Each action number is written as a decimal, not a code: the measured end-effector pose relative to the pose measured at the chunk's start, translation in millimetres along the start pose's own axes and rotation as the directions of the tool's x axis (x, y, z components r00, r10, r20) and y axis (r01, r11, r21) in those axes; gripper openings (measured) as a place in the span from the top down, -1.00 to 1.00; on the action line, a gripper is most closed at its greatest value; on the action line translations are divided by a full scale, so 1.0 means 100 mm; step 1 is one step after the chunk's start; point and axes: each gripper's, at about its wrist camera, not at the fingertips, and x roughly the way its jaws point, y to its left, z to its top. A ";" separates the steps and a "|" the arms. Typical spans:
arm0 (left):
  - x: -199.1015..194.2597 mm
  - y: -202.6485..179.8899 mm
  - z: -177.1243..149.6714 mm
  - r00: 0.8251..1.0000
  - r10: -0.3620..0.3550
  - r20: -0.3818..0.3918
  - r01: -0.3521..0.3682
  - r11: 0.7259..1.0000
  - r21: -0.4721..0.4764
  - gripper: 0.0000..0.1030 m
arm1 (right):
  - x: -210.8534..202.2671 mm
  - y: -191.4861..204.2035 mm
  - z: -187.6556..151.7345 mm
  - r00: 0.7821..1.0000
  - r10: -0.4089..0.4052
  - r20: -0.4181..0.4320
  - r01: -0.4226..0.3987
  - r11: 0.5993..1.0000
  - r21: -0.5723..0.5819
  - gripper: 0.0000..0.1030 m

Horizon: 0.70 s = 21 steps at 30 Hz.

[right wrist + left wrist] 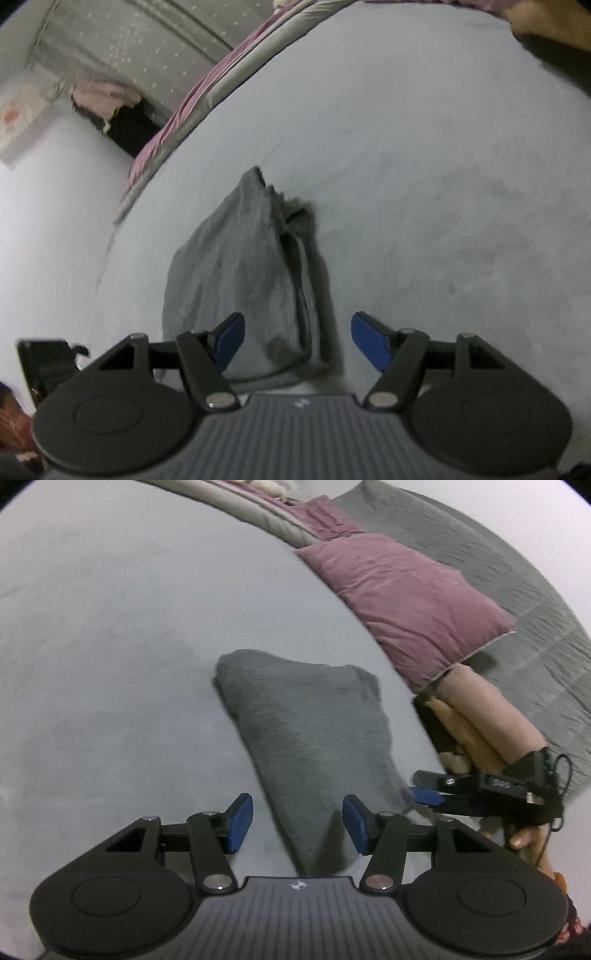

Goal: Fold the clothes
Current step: 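Move the left gripper to the folded grey sweater's edge, then grasp the folded grey sweater edge with the left gripper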

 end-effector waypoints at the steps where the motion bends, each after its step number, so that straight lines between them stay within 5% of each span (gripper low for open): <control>1: 0.02 0.01 0.01 1.000 -0.002 0.004 0.002 1.000 -0.009 -0.02 | 0.02 -0.03 0.02 1.000 0.012 0.002 -0.012 1.000 0.020 -0.30; 9: 0.16 0.11 0.06 0.999 -0.021 0.044 0.025 0.996 -0.089 -0.02 | 0.20 -0.18 0.14 0.995 0.092 0.026 -0.094 0.988 0.122 -0.29; 21: 0.26 0.20 0.13 0.992 -0.036 0.119 0.054 0.986 -0.159 -0.02 | 0.53 -0.06 0.25 0.992 0.107 0.072 -0.114 0.988 0.102 -0.26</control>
